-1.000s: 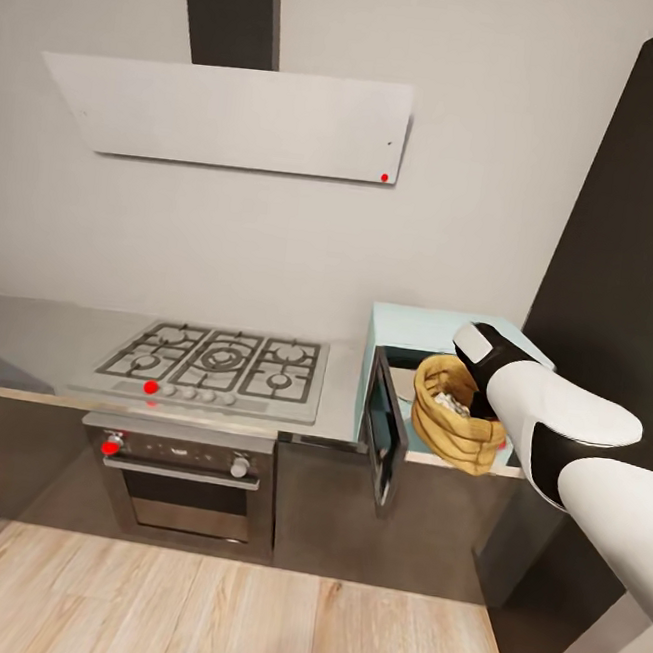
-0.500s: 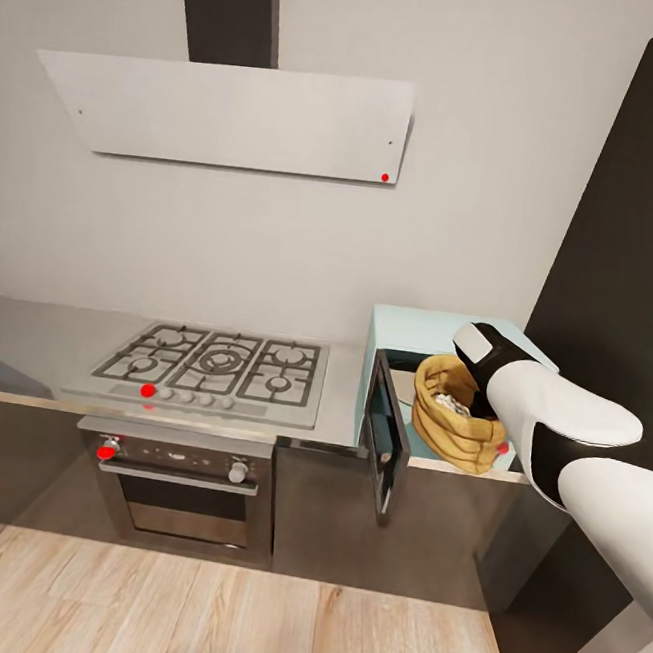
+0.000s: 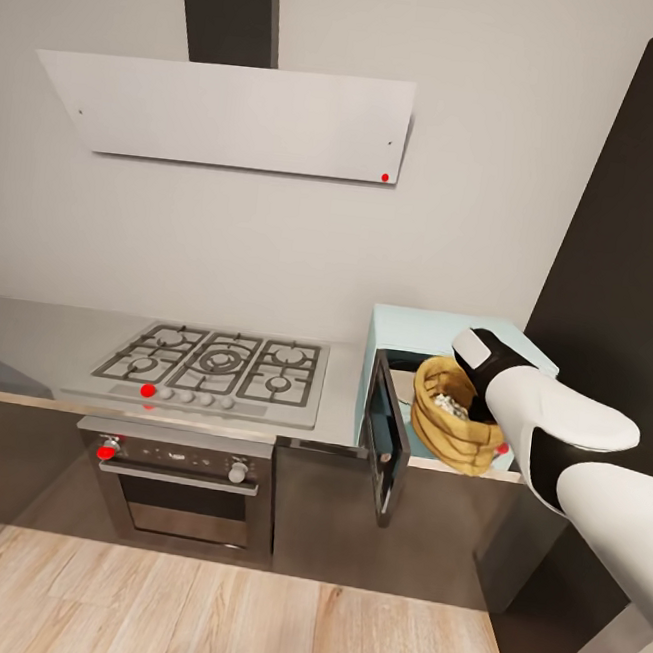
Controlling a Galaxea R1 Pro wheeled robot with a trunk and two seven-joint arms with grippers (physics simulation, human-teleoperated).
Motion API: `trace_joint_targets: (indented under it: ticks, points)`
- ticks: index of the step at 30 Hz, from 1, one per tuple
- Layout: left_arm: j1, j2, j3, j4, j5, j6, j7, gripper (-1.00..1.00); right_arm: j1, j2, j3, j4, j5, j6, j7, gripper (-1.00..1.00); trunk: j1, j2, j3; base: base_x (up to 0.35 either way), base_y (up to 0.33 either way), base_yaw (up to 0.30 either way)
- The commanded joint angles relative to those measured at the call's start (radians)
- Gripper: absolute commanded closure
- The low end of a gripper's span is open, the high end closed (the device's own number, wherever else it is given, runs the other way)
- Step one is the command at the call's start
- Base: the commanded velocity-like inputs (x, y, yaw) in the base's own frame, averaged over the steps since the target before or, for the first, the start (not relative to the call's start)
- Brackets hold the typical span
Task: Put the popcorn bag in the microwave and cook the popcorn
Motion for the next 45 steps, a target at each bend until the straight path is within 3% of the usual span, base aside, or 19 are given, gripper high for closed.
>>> trace_joint_targets:
  ticks: [1, 14, 45]
  points:
    - [0.0, -0.001, 0.004, -0.003, 0.001, 0.006, 0.001, -1.0, 0.003, 0.0, -0.004, -0.002, 0.001, -0.001, -0.001, 1.0, 0.001, -0.002, -0.002, 0.0, 0.0, 0.0]
    - [0.0, -0.001, 0.004, -0.003, 0.0, 0.006, 0.001, -1.0, 0.032, -0.01, 0.001, -0.002, 0.005, -0.022, 0.023, 1.0, 0.001, -0.002, -0.002, 0.0, 0.0, 0.0]
    - [0.0, -0.001, 0.004, -0.003, 0.0, 0.006, 0.001, -1.0, 0.033, -0.012, 0.013, -0.002, 0.005, -0.021, 0.024, 1.0, 0.001, -0.002, -0.002, 0.086, 0.0, 0.0]
